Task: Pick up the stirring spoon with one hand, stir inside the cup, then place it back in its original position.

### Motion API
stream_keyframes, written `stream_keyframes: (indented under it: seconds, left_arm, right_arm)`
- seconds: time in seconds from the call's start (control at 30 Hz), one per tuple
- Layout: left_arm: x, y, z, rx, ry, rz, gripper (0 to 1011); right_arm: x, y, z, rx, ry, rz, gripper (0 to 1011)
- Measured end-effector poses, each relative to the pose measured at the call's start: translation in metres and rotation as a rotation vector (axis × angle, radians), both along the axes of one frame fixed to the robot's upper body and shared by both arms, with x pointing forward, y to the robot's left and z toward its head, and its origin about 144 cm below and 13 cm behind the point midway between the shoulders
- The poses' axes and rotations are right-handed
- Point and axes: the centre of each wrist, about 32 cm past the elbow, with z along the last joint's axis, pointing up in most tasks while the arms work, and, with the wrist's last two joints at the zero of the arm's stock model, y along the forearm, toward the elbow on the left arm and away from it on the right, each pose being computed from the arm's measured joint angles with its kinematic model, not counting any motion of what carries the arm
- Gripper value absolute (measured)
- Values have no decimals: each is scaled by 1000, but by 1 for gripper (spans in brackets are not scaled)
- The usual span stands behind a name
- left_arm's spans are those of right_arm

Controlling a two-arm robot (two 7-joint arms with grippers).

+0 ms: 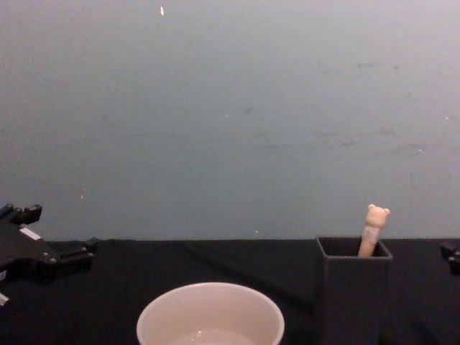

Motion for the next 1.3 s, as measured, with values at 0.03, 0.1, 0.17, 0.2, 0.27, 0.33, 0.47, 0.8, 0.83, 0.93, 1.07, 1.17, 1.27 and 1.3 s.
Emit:
stream_keyframes:
  seconds: [0.03,0.1,0.17,0.2,0.27,0.33,0.47,0.8,0.83,0.93,1.07,1.17,1.27,1.3]
  left_arm:
    - [0,0,0,0,0,0,1001]
    - [0,0,0,0,0,0,1001]
    - [0,0,0,0,0,0,1001]
    - [0,0,0,0,0,0,1001]
    - [0,0,0,0,0,0,1001]
    - [0,0,0,0,0,0,1002]
    - [0,0,0,0,0,0,1001]
    - [0,0,0,0,0,0,1001]
    - [0,0,0,0,0,0,1001]
    - [0,0,0,0,0,0,1001]
    - [0,0,0,0,0,0,1001]
    - [0,0,0,0,0,0,1001]
    - [0,0,0,0,0,0,1001]
    - [0,0,0,0,0,0,1001]
  right_arm:
    - [0,0,0,0,0,0,1002]
    - [0,0,0,0,0,0,1002]
    - [0,0,0,0,0,0,1002]
    - [0,0,0,0,0,0,1002]
    - [0,0,0,0,0,0,1002]
    - [0,0,0,0,0,0,1002]
    - [0,0,0,0,0,0,1002]
    - [0,0,0,0,0,0,1002]
    - [0,0,0,0,0,0,1002]
    - [0,0,0,0,0,0,1002]
    - [0,0,0,0,0,0,1002]
    - [0,0,0,0,0,0,1002]
    - [0,0,0,0,0,0,1002]
    - [0,0,0,0,0,0,1002]
